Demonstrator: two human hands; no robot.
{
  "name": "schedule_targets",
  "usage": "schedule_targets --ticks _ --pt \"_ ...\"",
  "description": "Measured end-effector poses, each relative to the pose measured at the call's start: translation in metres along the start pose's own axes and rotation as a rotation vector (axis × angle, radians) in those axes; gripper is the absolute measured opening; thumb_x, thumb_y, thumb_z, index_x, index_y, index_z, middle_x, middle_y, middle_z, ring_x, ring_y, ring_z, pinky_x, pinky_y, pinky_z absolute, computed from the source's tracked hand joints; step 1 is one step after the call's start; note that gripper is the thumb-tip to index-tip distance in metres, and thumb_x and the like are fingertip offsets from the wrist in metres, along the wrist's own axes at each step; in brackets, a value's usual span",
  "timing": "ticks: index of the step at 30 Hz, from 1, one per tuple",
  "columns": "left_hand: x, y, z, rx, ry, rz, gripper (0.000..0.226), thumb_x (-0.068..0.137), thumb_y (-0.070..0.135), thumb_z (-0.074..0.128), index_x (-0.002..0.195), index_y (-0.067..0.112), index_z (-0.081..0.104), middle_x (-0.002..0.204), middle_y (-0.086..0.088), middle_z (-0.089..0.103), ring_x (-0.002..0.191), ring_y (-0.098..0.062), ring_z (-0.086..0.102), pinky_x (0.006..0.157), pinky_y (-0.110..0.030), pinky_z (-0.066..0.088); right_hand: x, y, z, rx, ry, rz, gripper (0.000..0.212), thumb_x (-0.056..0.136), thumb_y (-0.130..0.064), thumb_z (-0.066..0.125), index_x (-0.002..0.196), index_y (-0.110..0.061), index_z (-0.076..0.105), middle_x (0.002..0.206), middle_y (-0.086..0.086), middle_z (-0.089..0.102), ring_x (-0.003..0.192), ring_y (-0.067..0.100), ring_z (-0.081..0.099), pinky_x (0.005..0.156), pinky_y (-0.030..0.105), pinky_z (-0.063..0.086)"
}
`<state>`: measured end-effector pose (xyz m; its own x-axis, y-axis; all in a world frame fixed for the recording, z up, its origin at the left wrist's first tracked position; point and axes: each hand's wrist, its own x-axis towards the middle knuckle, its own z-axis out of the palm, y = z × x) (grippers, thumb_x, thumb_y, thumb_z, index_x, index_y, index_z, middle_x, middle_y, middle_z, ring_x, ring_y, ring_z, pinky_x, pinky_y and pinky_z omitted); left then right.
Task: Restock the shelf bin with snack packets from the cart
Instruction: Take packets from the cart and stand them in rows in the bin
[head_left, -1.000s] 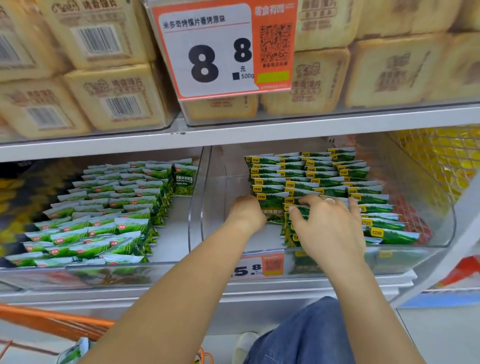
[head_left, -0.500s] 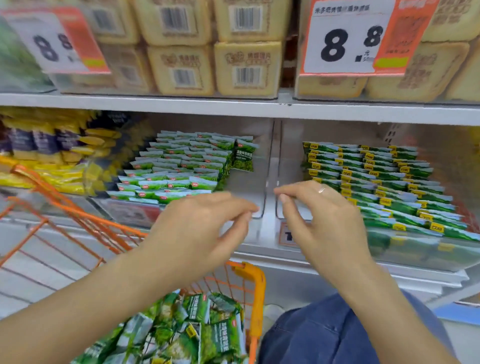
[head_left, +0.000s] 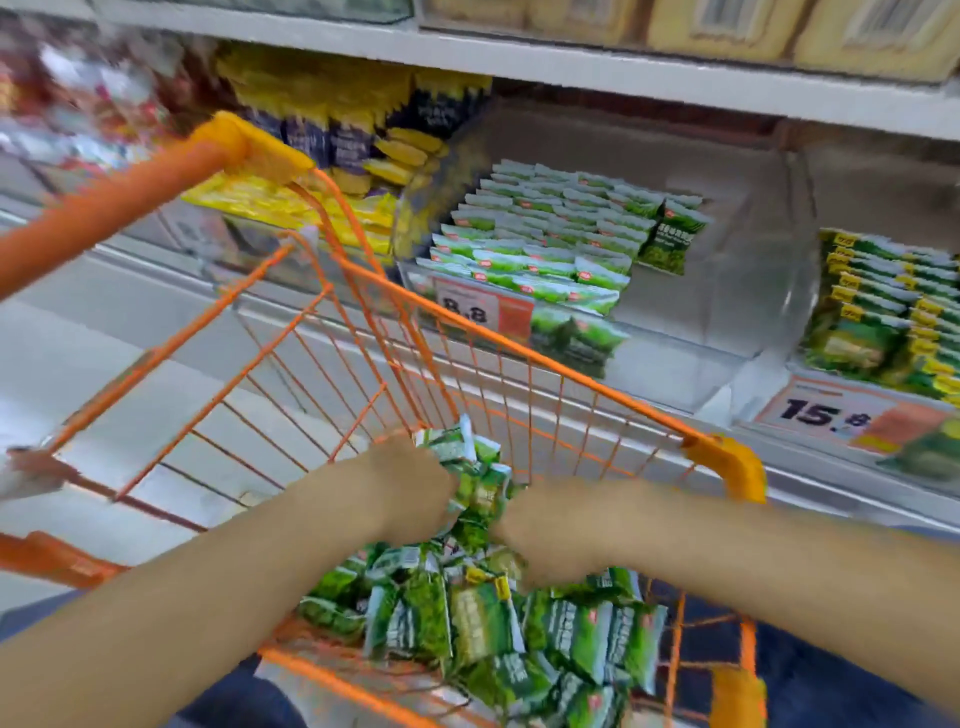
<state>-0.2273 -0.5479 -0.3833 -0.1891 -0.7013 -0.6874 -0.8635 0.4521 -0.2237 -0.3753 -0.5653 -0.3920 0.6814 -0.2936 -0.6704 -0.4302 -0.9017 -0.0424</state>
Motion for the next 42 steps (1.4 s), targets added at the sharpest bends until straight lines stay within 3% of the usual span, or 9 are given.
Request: schedule_targets --ticks 3,7,12,16,22,29,32,36,42 --pt "0.004 -0.003 -0.003 -0.079 -0.047 -0.028 0.043 0.104 0.037 0.031 0.131 0.008 0.049 0.113 -0.012 0.057 0.088 -0.026 0.047 0.07 -0.034 0.038 0.022 -0.024 0.023 0.111 -0.066 -0.076 0.044 0.093 -0.034 0.056 0.126 -0.004 0.052 0.108 0.015 0.062 0.097 0.033 0.06 0.075 0.04 0.053" --pt "0.005 -0.016 -0.005 -0.277 0.028 -0.018 0.051 0.103 0.043 0.033 0.146 0.016 0.034 0.136 -0.012 0.05 0.12 -0.029 0.051 0.084 -0.034 0.042 0.029 -0.029 0.021 0.104 -0.019 -0.035 0.015 0.09 -0.017 0.061 0.091 -0.002 0.059 0.071 0.006 0.05 0.067 0.025 0.049 0.055 0.028 0.04" --pt "0.005 -0.026 -0.006 -0.318 0.088 -0.048 0.049 0.102 0.048 0.029 0.124 0.012 0.055 0.114 -0.011 0.061 0.103 -0.026 0.058 0.077 -0.034 0.043 0.011 0.005 -0.009 0.412 0.205 0.036 0.021 0.093 -0.033 0.058 0.103 -0.015 0.063 0.096 0.003 0.063 0.088 0.02 0.056 0.073 0.032 0.046" --pt "0.0 -0.029 -0.014 -0.63 0.338 -0.051 0.051 0.105 0.041 0.021 0.09 0.01 0.059 0.079 -0.004 0.056 0.076 -0.02 0.053 0.073 -0.032 0.04 -0.007 0.023 -0.029 0.657 0.379 0.031 0.004 0.095 -0.034 0.054 0.093 -0.031 0.056 0.095 -0.002 0.064 0.088 0.016 0.057 0.08 0.037 0.048" --pt "-0.021 -0.026 -0.032 -1.314 0.36 0.299 0.048 0.085 0.066 0.051 0.096 0.025 0.074 0.101 -0.016 0.067 0.083 -0.021 0.067 0.062 -0.03 0.059 -0.066 0.038 -0.031 0.81 0.724 0.057 0.009 0.092 -0.03 0.061 0.084 -0.035 0.059 0.076 -0.018 0.059 0.07 0.001 0.053 0.067 0.024 0.042" --pt "-0.014 0.032 -0.114 -1.233 0.763 0.371 0.012 0.075 0.034 0.077 0.07 0.026 0.069 0.064 0.011 0.067 0.055 0.005 0.057 0.052 -0.012 0.038 -0.139 0.077 -0.002 1.305 0.92 0.22 0.025 0.076 -0.043 0.077 0.095 -0.027 0.071 0.098 0.021 0.065 0.08 0.003 0.059 0.069 0.024 0.051" --pt "0.006 0.065 -0.145 -1.159 0.936 0.33 0.012 0.084 0.044 0.066 0.091 0.033 0.067 0.09 0.014 0.07 0.087 0.004 0.061 0.075 -0.025 0.048 -0.175 0.102 0.018 1.418 1.139 0.336 0.016 0.081 -0.027 0.074 0.088 -0.014 0.074 0.077 0.021 0.064 0.07 0.01 0.059 0.058 0.021 0.053" --pt "0.05 0.084 -0.147 -0.688 1.025 0.127 0.071 0.091 0.066 0.015 0.136 0.022 0.047 0.135 0.002 0.053 0.126 -0.017 0.044 0.104 -0.031 0.029 -0.22 0.15 0.039 1.208 1.471 0.678 0.005 0.086 -0.009 0.067 0.088 -0.005 0.07 0.075 0.006 0.063 0.069 0.014 0.06 0.061 0.024 0.053" --pt "0.077 0.088 -0.138 -0.424 0.904 -0.038 0.081 0.086 0.063 -0.004 0.123 0.024 0.057 0.119 0.0 0.063 0.116 -0.021 0.051 0.111 -0.037 0.023 -0.207 0.22 0.066 0.707 0.983 1.031 0.043 0.089 -0.028 0.067 0.125 -0.005 0.062 0.133 0.01 0.058 0.125 0.024 0.052 0.101 0.031 0.038"
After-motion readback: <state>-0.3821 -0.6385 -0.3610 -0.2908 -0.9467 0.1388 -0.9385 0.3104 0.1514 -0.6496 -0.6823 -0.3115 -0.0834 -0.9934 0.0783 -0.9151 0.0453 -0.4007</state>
